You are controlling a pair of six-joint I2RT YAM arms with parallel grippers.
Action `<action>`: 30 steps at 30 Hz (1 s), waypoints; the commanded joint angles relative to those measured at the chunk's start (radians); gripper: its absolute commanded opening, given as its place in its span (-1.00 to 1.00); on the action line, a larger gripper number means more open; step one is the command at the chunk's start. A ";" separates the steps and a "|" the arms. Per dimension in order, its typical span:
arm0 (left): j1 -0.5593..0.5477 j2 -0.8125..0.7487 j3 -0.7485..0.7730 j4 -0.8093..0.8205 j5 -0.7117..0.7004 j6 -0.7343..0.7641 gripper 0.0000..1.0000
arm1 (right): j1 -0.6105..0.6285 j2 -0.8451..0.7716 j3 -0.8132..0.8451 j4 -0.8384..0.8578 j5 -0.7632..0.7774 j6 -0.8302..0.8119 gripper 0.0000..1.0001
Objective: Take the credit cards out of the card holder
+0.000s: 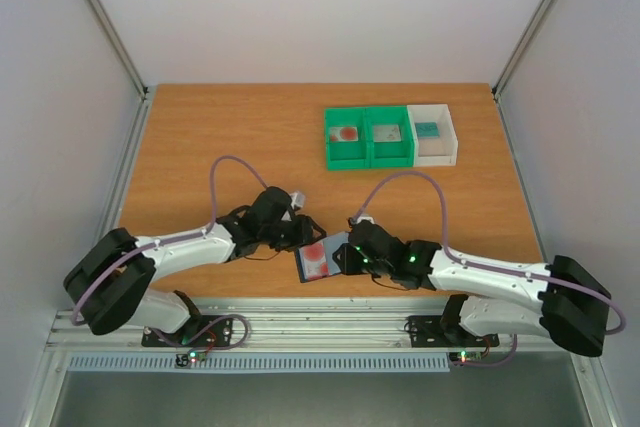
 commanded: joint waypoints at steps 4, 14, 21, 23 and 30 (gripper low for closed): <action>0.066 -0.094 -0.083 -0.114 -0.040 0.028 -0.25 | 0.011 0.151 0.080 0.109 -0.074 -0.024 -0.49; 0.077 -0.080 -0.133 -0.101 -0.020 0.043 -0.46 | 0.009 0.293 0.135 0.098 -0.057 -0.057 -0.48; 0.090 -0.022 -0.133 -0.064 -0.027 0.070 -0.60 | 0.003 0.346 0.165 0.077 -0.012 -0.068 -0.48; 0.094 -0.005 -0.129 -0.055 -0.029 0.076 -0.62 | -0.001 0.343 0.164 0.066 0.007 -0.076 -0.49; 0.103 0.036 -0.113 -0.054 -0.034 0.101 -0.69 | -0.017 0.366 0.154 0.091 -0.023 -0.088 -0.54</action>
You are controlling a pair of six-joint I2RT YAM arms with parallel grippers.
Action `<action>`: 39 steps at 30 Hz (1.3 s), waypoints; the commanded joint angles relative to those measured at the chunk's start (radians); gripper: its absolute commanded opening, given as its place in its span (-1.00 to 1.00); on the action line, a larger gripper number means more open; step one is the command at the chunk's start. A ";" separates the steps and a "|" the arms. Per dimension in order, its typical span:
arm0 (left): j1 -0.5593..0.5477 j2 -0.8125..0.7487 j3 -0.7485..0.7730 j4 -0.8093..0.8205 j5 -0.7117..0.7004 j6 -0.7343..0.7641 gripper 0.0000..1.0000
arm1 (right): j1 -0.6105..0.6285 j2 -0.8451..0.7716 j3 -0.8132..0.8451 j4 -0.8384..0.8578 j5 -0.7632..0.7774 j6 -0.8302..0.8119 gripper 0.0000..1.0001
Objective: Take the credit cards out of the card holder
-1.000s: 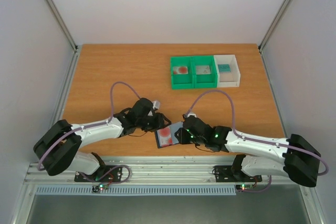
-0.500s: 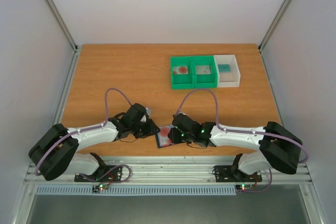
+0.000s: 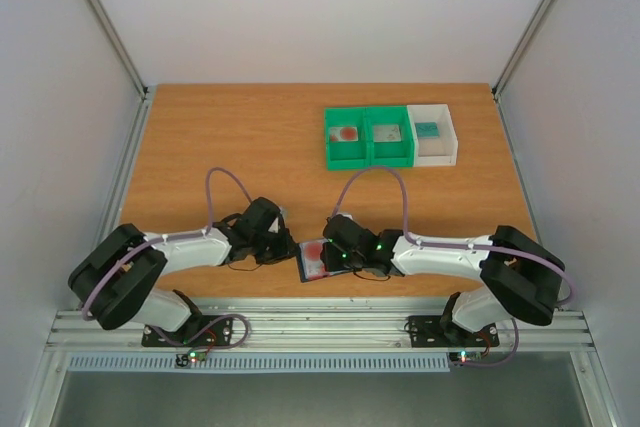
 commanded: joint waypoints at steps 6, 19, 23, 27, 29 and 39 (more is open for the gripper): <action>0.015 0.056 0.032 0.037 -0.024 0.054 -0.72 | -0.012 0.049 0.009 0.032 -0.006 -0.017 -0.56; 0.015 0.016 0.077 -0.058 -0.033 0.085 -0.76 | -0.013 0.049 -0.053 0.076 0.020 0.005 -0.65; 0.015 -0.029 0.083 -0.054 0.008 0.082 -0.68 | -0.013 0.048 -0.058 0.080 0.020 0.006 -0.66; 0.011 -0.023 0.074 0.016 0.063 0.063 -0.66 | -0.013 0.053 -0.063 0.083 0.022 0.011 -0.67; 0.010 -0.005 0.064 0.074 0.089 0.051 -0.66 | -0.013 0.049 -0.066 0.080 0.030 0.013 -0.67; 0.008 0.114 0.054 0.108 0.066 0.051 -0.81 | -0.014 0.025 -0.092 0.078 0.039 0.020 -0.78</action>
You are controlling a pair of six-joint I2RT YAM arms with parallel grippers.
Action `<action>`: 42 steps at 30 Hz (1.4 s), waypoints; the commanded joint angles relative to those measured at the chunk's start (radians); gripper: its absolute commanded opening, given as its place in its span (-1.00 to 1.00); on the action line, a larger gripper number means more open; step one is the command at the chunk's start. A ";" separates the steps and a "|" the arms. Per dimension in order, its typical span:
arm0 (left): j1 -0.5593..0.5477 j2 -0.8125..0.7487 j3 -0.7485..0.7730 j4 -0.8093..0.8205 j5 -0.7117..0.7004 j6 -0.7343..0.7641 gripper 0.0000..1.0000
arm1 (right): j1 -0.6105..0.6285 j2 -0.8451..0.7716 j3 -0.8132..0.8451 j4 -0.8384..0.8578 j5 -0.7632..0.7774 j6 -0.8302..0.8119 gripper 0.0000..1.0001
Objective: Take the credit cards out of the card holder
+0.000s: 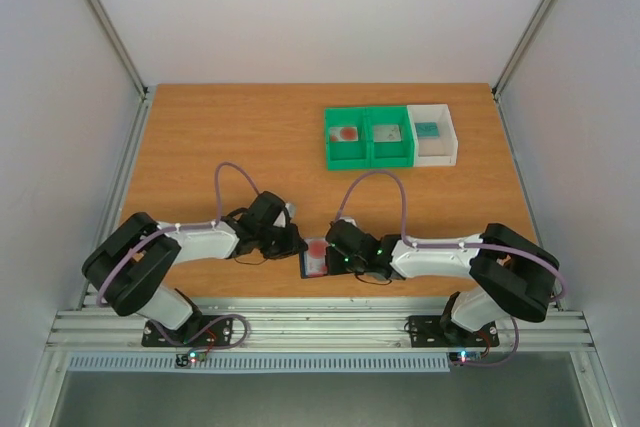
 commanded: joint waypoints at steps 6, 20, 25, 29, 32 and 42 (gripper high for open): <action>-0.002 0.055 -0.006 0.024 -0.045 0.022 -0.87 | -0.022 -0.052 -0.065 0.004 0.024 0.024 -0.88; -0.002 0.023 -0.022 0.011 -0.051 0.023 -0.80 | -0.042 -0.110 -0.067 0.072 -0.072 0.045 -0.67; -0.002 0.011 -0.027 0.004 -0.054 0.022 -0.75 | -0.047 -0.042 -0.054 0.080 -0.068 0.043 -0.66; -0.002 0.010 -0.036 0.009 -0.053 0.019 -0.78 | -0.047 0.006 -0.053 0.090 -0.066 0.038 -0.67; -0.002 0.015 -0.041 0.007 -0.060 0.020 -0.77 | -0.048 0.009 -0.071 0.082 -0.052 0.045 -0.75; -0.002 0.021 -0.026 -0.042 -0.084 0.042 -0.73 | -0.049 -0.074 -0.072 -0.054 0.054 0.039 -0.92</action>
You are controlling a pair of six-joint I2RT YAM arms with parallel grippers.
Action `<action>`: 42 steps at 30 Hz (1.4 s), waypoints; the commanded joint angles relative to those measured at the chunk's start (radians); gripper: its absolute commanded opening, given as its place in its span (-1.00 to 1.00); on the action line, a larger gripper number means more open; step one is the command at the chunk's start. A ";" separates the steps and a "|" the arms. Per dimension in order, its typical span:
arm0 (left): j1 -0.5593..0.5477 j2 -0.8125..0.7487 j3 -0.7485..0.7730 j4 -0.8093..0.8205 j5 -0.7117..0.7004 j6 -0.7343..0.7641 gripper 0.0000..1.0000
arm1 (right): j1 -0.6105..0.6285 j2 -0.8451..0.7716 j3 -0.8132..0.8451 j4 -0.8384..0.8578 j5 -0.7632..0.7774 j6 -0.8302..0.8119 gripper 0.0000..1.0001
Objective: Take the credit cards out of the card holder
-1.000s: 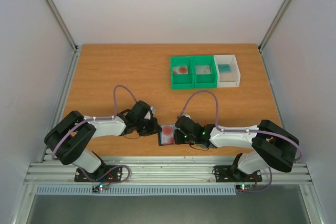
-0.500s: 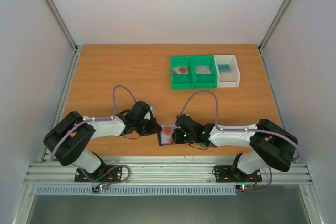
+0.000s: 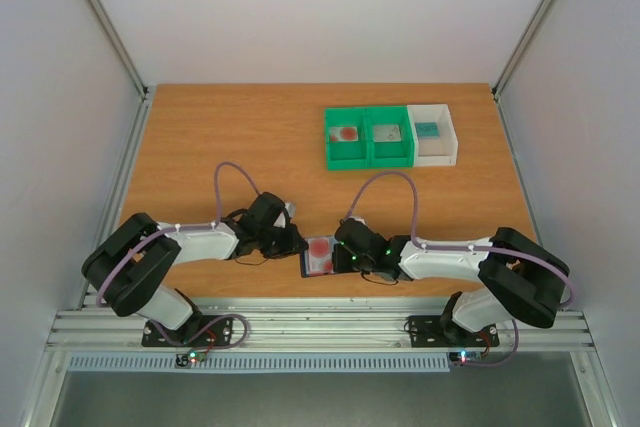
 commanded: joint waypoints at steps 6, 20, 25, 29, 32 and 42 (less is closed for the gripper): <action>-0.002 -0.002 -0.015 -0.068 -0.053 0.032 -0.75 | -0.005 -0.034 -0.018 -0.008 -0.001 -0.009 -0.87; -0.002 0.008 -0.021 -0.048 -0.039 0.019 -0.78 | -0.026 0.047 -0.001 0.060 -0.073 0.004 -0.67; -0.002 0.010 -0.021 -0.049 -0.044 0.021 -0.79 | -0.026 0.075 -0.024 0.105 -0.084 0.014 -0.73; -0.002 0.020 -0.019 -0.052 -0.052 0.024 -0.81 | -0.033 0.059 -0.049 0.108 -0.069 0.017 -0.92; -0.002 0.024 -0.018 -0.059 -0.058 0.027 -0.81 | -0.048 0.039 -0.070 0.108 -0.063 0.018 -0.98; -0.001 0.007 -0.010 -0.092 -0.074 0.038 -0.82 | -0.089 -0.036 -0.113 0.120 -0.107 0.010 -0.97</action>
